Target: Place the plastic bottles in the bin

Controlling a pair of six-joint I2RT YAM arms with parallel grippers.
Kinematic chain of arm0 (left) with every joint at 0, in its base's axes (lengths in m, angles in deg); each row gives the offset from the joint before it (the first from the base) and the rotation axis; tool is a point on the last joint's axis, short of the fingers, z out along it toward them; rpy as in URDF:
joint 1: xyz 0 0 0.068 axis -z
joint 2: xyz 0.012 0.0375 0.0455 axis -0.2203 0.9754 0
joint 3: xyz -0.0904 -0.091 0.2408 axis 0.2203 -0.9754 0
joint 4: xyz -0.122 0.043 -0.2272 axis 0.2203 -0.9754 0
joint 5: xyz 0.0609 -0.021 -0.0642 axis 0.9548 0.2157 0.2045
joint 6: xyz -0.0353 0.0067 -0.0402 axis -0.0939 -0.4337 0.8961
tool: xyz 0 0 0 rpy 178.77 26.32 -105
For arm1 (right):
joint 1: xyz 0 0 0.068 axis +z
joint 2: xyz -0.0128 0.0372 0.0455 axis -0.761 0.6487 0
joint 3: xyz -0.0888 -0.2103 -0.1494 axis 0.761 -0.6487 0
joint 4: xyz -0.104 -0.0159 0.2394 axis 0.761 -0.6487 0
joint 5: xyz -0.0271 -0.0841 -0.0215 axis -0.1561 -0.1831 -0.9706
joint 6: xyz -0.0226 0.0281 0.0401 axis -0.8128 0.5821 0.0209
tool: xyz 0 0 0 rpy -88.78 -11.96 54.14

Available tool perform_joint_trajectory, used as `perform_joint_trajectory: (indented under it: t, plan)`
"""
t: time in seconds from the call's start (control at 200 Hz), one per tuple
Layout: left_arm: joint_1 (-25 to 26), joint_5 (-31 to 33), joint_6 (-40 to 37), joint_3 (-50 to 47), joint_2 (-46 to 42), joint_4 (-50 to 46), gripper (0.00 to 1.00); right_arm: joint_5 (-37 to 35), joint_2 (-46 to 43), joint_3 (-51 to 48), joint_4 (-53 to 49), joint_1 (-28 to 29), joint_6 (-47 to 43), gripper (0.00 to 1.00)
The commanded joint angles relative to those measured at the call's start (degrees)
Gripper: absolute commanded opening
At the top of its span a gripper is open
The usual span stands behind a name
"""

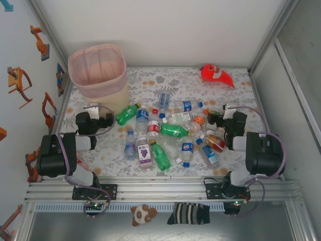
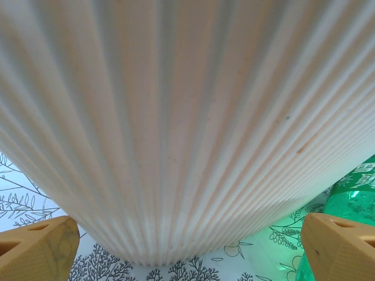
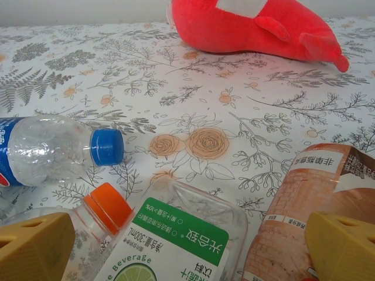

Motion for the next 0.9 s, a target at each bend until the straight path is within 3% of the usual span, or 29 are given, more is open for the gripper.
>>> perform_joint_trajectory:
  t: [0.0,0.776,0.896]
  plan:
    - [-0.2,-1.7,-0.8,-0.3,-0.1,1.9,0.97,0.6,0.2,-0.3,2.1,-0.4,-0.7,0.99]
    - [-0.4,-3.3,-1.1,-0.3,-0.8,1.3,0.97,0.4,-1.3,-0.5,1.1,-0.3,-1.0,0.99]
    - [-0.4,-1.3,-0.5,-0.6,-1.8,1.1,0.97,-0.9,-3.4,-1.3,0.9,-0.2,-0.4,0.99]
